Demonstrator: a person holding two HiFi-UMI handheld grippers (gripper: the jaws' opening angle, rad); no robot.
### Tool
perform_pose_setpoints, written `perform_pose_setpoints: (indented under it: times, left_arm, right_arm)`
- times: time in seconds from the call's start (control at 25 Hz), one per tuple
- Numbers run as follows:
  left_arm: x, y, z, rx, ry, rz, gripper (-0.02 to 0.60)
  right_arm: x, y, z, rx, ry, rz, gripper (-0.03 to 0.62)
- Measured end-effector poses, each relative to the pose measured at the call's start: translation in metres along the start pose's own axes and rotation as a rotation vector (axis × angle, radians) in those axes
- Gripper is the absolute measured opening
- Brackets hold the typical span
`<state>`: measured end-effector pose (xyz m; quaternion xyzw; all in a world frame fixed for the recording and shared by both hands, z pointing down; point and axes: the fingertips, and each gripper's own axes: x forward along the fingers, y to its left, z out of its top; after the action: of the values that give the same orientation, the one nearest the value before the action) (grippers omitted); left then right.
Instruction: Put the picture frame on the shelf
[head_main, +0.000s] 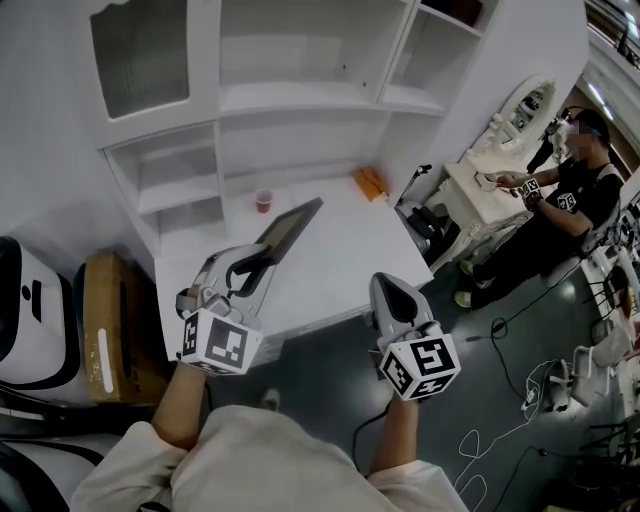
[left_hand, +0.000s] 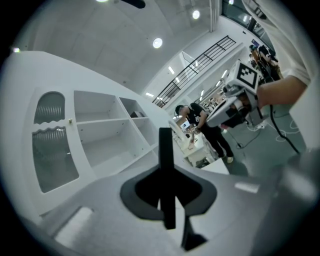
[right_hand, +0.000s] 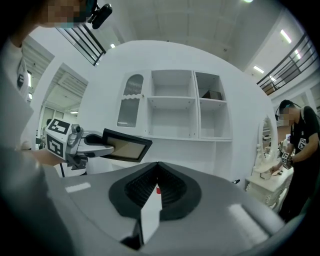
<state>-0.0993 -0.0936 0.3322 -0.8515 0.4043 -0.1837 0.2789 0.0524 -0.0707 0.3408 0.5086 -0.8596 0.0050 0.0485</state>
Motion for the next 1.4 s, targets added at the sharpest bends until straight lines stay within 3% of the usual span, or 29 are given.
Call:
perform_pose_setpoints:
  times: [0.28,0.48,0.76,1.08,1.4]
  left_arm:
    - [0.026,0.027,-0.012,0.043,-0.020,-0.015,0.034]
    - [0.048,0.052,-0.009,0.147,-0.041,-0.019,0.034]
    - [0.078,0.080,0.001,0.308,-0.020,-0.030,0.035]
    - [0.137,0.099,0.013,0.425,0.021,-0.006,0.035]
    - [0.208,0.110,0.032,0.473,0.029,-0.012,0.035]
  right_arm:
    - [0.039,-0.021,0.002,0.029,-0.010,-0.042,0.005]
    - [0.067,-0.037,0.003,0.030,0.012,-0.054,0.003]
    - [0.080,-0.060,0.019,0.013,-0.039,-0.095,0.005]
    - [0.106,-0.099,0.015,-0.017,-0.024,-0.078,0.005]
    - [0.141,-0.168,0.014,-0.013,-0.028,-0.043,0.005]
